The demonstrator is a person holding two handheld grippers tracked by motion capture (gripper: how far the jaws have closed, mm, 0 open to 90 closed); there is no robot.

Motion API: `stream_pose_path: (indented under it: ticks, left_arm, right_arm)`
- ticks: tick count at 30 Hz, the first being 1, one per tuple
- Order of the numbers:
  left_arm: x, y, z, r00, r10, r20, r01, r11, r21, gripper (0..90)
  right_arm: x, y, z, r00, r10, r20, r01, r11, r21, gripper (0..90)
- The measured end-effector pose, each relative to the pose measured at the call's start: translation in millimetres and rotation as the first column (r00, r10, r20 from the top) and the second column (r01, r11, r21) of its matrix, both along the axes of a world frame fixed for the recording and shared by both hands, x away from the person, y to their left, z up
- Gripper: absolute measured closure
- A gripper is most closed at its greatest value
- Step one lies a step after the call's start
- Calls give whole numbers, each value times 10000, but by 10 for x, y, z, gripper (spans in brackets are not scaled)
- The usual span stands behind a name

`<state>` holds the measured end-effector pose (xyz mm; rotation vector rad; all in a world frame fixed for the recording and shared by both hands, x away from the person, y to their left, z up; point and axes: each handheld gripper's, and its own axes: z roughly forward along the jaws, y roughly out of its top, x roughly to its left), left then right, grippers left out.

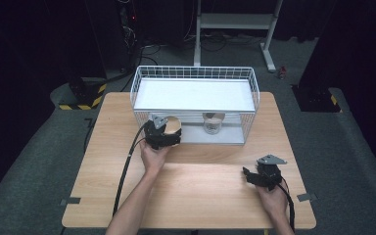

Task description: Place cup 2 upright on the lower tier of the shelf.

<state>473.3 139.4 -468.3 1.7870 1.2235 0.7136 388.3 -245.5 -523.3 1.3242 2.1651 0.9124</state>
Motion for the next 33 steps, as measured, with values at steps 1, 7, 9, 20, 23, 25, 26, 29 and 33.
stream_pose_path:
  ticks: [1, 7, 9, 20, 23, 25, 26, 29, 33]
  left_arm:
    - [5, -1, -2, 10000, 4, 11, -4, 10000, -13, 109]
    - [50, -3, -46, 9999, 18, -148, -18, 10000, -59, 106]
    - [76, -7, -82, 9996, 41, -292, -37, 9999, 123, 102]
    - [157, -23, -85, 9983, 250, -519, -245, 9997, 91, 100]
    - [155, -22, -84, 9982, 258, -533, -253, 9996, 88, 100]
    - [154, -14, -79, 9981, 252, -554, -242, 9995, 192, 100]
    - [151, -15, -79, 9982, 251, -544, -243, 9996, 145, 100]
    - [149, -7, -80, 9984, 213, -524, -208, 9997, 104, 100]
    - [145, 14, -73, 9983, 136, -560, -132, 9999, 74, 100]
  right_arm:
    - [1, -1, 0, 10000, 9, 7, -9, 10000, -5, 315]
    - [1, -1, 0, 10000, 4, 1, -4, 10000, 1, 314]
    - [1, -1, 0, 10000, 5, 1, -5, 10000, 2, 314]
    - [3, -3, 0, 10000, 31, 16, -31, 10000, -15, 314]
    - [2, -3, 0, 10000, 17, 6, -17, 10000, -2, 315]
    - [2, -3, 0, 10000, 14, 3, -14, 10000, 0, 314]
    - [2, -3, 0, 10000, 13, -1, -13, 10000, 5, 314]
    - [2, -3, 0, 10000, 15, -2, -15, 10000, 6, 315]
    - [3, -4, 0, 10000, 13, -13, -13, 10000, 22, 315]
